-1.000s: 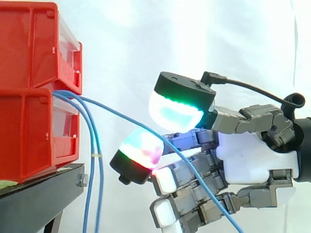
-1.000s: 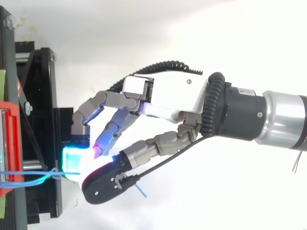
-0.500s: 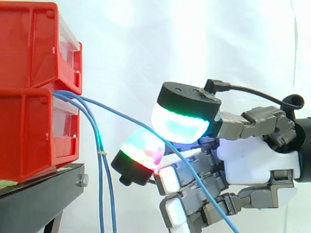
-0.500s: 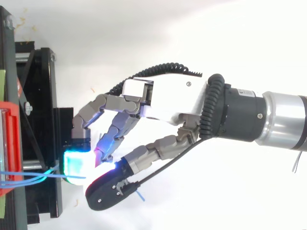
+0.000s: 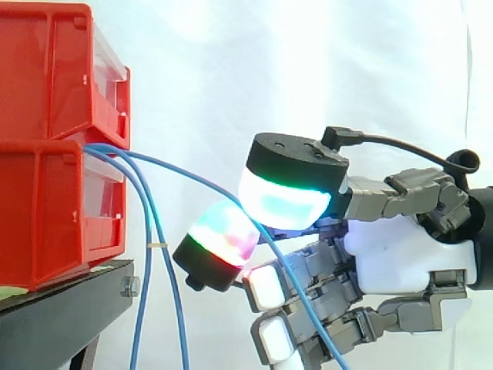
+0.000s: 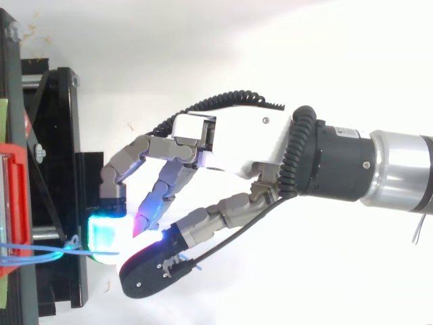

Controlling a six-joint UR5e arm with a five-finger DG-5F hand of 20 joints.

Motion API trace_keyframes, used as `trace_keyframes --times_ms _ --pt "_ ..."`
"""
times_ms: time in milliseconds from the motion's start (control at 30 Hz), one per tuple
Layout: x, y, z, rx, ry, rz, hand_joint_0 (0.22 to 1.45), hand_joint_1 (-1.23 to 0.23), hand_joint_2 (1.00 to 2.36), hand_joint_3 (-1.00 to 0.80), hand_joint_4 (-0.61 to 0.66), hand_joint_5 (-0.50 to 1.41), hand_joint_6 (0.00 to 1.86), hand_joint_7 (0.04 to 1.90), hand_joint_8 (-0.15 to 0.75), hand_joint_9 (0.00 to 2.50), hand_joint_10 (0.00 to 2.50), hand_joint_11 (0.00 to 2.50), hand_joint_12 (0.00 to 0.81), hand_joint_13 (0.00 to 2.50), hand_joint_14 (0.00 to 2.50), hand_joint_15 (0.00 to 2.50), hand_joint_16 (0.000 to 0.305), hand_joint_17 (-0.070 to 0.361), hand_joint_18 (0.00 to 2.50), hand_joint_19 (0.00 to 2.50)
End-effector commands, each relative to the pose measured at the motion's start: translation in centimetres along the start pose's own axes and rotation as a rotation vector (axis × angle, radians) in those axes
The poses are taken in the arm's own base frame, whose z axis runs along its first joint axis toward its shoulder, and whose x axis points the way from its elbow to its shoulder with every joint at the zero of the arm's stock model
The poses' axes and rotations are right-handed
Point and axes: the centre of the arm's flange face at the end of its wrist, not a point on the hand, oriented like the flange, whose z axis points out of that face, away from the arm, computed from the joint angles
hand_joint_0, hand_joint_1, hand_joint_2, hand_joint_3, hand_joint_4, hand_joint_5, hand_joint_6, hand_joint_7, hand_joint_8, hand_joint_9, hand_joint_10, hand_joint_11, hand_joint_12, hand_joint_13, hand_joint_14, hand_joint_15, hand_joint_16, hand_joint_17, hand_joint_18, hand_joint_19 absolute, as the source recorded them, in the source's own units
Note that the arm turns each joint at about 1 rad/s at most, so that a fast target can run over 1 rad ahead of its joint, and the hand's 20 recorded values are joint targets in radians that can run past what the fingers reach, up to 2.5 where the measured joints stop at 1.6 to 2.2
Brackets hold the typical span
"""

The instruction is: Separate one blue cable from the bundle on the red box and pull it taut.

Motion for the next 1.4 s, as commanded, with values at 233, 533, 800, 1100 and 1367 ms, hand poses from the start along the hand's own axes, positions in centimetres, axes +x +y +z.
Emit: trace_keyframes --times_ms 233,533,800,1100,1367 --pt "0.3 1.0 -0.3 -0.008 -0.001 -0.004 0.63 -0.86 1.01 -0.20 -0.03 -0.03 0.90 0.92 0.224 1.11 0.01 0.28 0.372 1.01 0.01 0.36 0.052 0.117 0.82 0.48" --pt "0.1 3.2 -1.5 0.029 0.002 -0.020 0.62 -0.89 1.01 -0.16 -0.06 -0.01 0.90 0.88 0.224 1.08 0.00 0.09 0.393 0.98 0.01 0.23 0.056 0.125 0.84 0.41" --pt "0.0 3.4 -2.0 0.057 0.009 -0.035 0.58 -0.74 1.01 -0.26 -0.04 -0.02 0.87 0.93 0.230 1.08 0.00 0.10 0.391 0.95 0.01 0.25 0.059 0.132 0.80 0.42" --pt "0.1 3.4 -2.0 0.056 0.007 -0.037 0.58 -0.66 1.01 -0.28 0.02 -0.02 0.86 0.97 0.240 1.16 0.01 0.15 0.378 0.97 0.01 0.32 0.057 0.128 0.77 0.46" --pt "0.1 3.4 -2.0 0.055 0.007 -0.037 0.58 -0.61 1.01 -0.30 0.05 -0.02 0.87 0.96 0.244 1.20 0.01 0.20 0.371 0.98 0.01 0.34 0.057 0.127 0.76 0.49"
